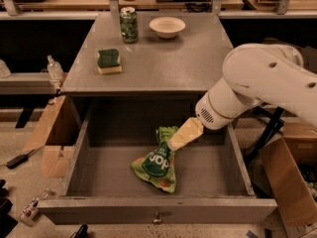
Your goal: Pick green rice chip bag from top drawer and place on counter
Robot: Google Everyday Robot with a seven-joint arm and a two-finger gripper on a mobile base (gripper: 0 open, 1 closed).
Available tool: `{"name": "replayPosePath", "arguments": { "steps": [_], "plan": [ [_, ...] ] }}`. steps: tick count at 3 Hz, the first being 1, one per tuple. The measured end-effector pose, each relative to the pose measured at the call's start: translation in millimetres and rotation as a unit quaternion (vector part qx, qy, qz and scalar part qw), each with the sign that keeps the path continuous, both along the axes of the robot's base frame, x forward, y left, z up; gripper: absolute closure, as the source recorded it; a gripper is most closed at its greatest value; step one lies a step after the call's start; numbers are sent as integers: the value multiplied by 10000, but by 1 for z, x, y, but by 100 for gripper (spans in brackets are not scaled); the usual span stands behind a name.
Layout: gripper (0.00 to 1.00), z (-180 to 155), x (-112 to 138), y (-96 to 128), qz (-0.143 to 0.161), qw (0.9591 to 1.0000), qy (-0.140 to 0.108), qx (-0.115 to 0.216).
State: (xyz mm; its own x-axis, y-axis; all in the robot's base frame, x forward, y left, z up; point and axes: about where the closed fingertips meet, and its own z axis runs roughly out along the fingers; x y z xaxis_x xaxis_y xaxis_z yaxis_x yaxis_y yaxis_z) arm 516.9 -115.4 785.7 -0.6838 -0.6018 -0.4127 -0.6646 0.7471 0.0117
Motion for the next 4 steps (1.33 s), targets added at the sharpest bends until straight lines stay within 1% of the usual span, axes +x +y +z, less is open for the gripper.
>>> {"name": "replayPosePath", "arguments": {
  "steps": [1, 2, 3, 4],
  "plan": [
    [0, -44, 10, 21, -109, 9996, 221, 116],
    [0, -77, 19, 37, -303, 9986, 373, 206],
    [0, -99, 29, 46, -510, 9969, 464, 375],
    [0, -118, 32, 56, -574, 9950, 620, 529]
  ]
}}
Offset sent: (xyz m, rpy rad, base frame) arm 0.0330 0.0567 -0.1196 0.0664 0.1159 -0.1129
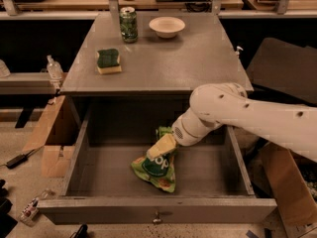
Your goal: Pick green rice chip bag from top drawer and place on counter
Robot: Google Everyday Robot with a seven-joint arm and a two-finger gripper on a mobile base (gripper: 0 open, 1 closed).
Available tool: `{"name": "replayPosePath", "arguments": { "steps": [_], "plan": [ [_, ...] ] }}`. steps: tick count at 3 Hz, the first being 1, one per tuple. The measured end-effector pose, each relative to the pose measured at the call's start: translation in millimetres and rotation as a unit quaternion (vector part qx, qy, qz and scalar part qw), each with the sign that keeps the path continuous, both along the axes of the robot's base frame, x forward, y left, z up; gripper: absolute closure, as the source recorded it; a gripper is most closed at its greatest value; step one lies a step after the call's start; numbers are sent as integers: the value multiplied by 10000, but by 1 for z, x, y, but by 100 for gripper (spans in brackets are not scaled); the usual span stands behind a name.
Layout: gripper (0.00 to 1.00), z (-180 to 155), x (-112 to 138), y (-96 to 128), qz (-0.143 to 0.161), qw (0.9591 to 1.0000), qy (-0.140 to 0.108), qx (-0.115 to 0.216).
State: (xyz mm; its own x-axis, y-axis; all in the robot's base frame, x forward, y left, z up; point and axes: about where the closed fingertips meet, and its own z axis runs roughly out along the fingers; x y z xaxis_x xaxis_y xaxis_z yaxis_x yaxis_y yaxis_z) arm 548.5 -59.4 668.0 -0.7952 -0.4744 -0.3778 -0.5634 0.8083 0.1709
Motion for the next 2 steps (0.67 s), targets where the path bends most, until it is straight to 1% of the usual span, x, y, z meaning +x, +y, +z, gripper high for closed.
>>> {"name": "replayPosePath", "arguments": {
  "steps": [1, 2],
  "plan": [
    [0, -16, 0, 8, -69, 9997, 223, 75],
    [17, -43, 2, 16, -343, 9979, 541, 85]
  ]
}}
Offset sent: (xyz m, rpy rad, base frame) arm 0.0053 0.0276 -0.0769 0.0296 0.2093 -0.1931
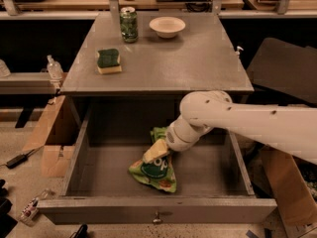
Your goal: Pick green rice chip bag from top drawer and place on counter
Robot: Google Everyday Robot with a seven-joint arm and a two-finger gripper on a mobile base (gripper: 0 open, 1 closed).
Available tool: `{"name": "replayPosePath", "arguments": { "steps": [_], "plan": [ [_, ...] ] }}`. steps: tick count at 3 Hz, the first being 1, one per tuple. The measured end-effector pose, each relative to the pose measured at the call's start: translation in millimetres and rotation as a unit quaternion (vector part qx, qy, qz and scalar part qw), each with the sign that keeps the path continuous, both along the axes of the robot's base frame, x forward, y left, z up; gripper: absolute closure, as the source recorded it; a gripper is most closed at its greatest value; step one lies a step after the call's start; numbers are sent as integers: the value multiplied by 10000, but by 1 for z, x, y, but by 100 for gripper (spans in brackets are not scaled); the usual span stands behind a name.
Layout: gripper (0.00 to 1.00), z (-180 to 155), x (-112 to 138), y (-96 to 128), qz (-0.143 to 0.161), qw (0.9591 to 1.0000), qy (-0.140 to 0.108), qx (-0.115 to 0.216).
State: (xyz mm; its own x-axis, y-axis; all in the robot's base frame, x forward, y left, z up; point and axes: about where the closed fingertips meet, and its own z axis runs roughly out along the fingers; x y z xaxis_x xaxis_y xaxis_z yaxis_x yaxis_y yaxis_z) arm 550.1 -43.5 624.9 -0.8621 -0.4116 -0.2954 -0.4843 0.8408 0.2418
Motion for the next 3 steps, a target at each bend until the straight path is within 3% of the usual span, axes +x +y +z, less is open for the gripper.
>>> {"name": "replayPosePath", "arguments": {
  "steps": [1, 2, 3],
  "plan": [
    [40, -21, 2, 3, -421, 9988, 240, -31],
    [63, -21, 2, 4, -444, 9987, 256, -22],
    [94, -21, 1, 5, -417, 9988, 260, -26]
  ]
}}
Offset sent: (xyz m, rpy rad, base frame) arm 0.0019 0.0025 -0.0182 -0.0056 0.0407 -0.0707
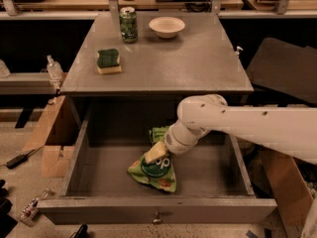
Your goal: Pick green rice chip bag from top drawer and place on counter
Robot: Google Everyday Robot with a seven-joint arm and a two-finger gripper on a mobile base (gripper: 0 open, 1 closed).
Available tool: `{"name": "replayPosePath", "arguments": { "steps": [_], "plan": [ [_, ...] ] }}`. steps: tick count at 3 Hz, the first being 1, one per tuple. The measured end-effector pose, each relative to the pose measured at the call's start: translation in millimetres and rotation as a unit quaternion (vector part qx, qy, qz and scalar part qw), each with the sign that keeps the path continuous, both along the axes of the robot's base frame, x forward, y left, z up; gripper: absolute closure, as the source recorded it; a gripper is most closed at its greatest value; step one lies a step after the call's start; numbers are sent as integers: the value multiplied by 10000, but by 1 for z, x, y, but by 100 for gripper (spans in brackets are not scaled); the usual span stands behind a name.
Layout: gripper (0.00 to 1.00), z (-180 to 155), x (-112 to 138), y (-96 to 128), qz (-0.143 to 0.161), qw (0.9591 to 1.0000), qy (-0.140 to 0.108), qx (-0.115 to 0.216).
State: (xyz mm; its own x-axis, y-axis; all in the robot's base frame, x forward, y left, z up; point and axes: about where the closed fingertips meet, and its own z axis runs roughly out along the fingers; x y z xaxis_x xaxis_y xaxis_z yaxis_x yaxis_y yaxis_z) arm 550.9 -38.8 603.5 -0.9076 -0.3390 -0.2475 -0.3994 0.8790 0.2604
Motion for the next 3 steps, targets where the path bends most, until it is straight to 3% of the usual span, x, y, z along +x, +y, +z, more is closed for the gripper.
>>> {"name": "replayPosePath", "arguments": {
  "steps": [2, 3],
  "plan": [
    [100, 19, -3, -3, 92, 9996, -211, 138],
    [100, 69, -17, -26, 143, 9983, -523, 190]
  ]
}}
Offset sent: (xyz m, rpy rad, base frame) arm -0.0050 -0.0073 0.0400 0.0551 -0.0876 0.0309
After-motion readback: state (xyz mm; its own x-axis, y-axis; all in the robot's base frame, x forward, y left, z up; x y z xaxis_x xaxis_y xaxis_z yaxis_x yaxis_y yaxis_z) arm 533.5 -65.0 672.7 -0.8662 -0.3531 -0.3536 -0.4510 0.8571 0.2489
